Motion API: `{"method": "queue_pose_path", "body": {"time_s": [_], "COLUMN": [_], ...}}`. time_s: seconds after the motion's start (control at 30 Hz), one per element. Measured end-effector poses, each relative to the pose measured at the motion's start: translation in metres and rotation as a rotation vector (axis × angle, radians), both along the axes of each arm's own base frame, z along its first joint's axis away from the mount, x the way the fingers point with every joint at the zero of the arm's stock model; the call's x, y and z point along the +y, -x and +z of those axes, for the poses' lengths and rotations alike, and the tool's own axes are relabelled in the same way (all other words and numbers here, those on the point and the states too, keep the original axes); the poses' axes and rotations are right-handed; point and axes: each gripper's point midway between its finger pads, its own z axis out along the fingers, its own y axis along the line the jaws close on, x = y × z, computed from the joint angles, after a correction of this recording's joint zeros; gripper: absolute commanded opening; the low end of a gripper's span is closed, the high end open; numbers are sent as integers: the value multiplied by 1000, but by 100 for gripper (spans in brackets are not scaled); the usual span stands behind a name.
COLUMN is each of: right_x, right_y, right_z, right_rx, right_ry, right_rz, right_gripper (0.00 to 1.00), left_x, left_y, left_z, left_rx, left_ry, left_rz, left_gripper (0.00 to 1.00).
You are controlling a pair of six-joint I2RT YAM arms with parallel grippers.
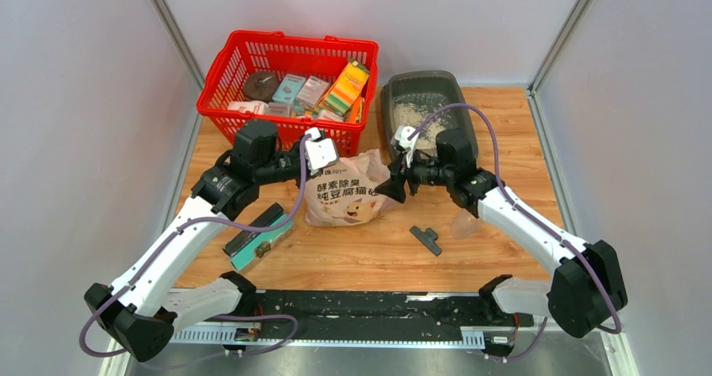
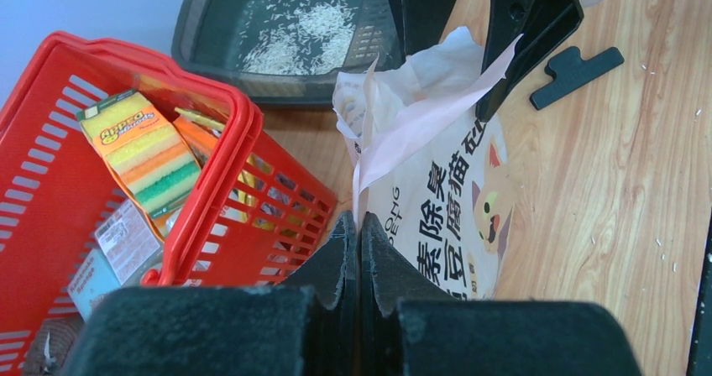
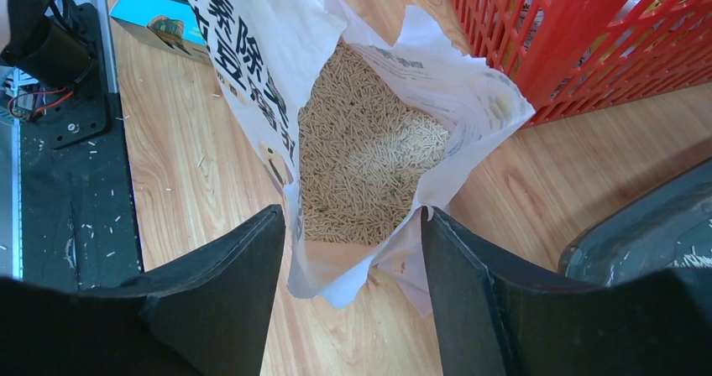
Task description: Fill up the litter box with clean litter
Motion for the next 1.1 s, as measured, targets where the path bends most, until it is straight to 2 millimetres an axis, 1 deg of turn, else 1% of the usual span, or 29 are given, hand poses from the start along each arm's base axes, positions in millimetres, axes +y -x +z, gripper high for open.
{"method": "queue_pose_path", "body": {"time_s": [0.1, 0.2, 0.33, 0.37, 0.43, 0.47, 0.57, 0.6, 0.67, 0.7, 0.73, 0.77, 0.83, 0.87, 0.9, 0.93, 0.97, 1.0, 1.03, 1.1], "right_x": [4, 9, 16, 18, 19, 20, 22, 23, 24, 24, 25, 26, 27, 27, 28, 28, 28, 28, 28, 29], "right_y": [-1, -3, -3, -3, -4, -5, -7, -8, -8, -9, -10, -12, -15, -16, -16, -16, -17, -17, -17, -18], "right_z": [-1, -7, -15, -15, -13, -12, -8, -7, -7, -7, -6, -6, -5, -5, -5, -5, -6, -6, -6, -5], "right_rx": [11, 38, 60, 60, 57, 54, 48, 46, 46, 46, 44, 40, 34, 33, 34, 35, 35, 36, 36, 33], "right_ry": [-14, -21, -19, -20, -25, -28, -35, -37, -38, -38, -39, -40, -43, -43, -42, -41, -41, -40, -39, -38], "right_rz": [9, 20, 39, 44, 46, 47, 48, 49, 52, 52, 53, 53, 50, 50, 49, 50, 49, 49, 50, 51], "right_gripper": [61, 59, 47, 43, 40, 36, 33, 32, 29, 27, 26, 23, 21, 19, 18, 17, 15, 15, 14, 14], "left_x": [0, 0, 0, 0, 0, 0, 1, 1, 5, 8, 12, 19, 38, 46, 57, 64, 71, 77, 79, 79], "left_y": [0, 0, 0, 0, 0, 1, 1, 1, -1, -4, -8, -15, -32, -39, -47, -52, -57, -63, -66, -72], "left_z": [0, 0, 0, 0, -1, -1, 0, 0, 4, 9, 18, 28, 53, 61, 69, 71, 70, 66, 60, 40], "left_rx": [1, 2, 4, 5, 8, 9, 16, 22, 42, 49, 44, 32, -2, -20, -37, -45, -45, -40, -29, 7], "left_ry": [0, 1, 1, 1, 1, 1, 1, -1, -3, 7, 21, 38, 89, 105, 119, 125, 127, 125, 120, 102], "left_rz": [0, 0, 0, 1, 2, 2, 5, 8, 31, 50, 74, 108, 207, 243, 291, 321, 345, 368, 378, 380], "left_gripper": [0, 0, 0, 0, 0, 0, 13, 22, 30, 37, 40, 41, 37, 35, 32, 30, 28, 23, 20, 14]}}
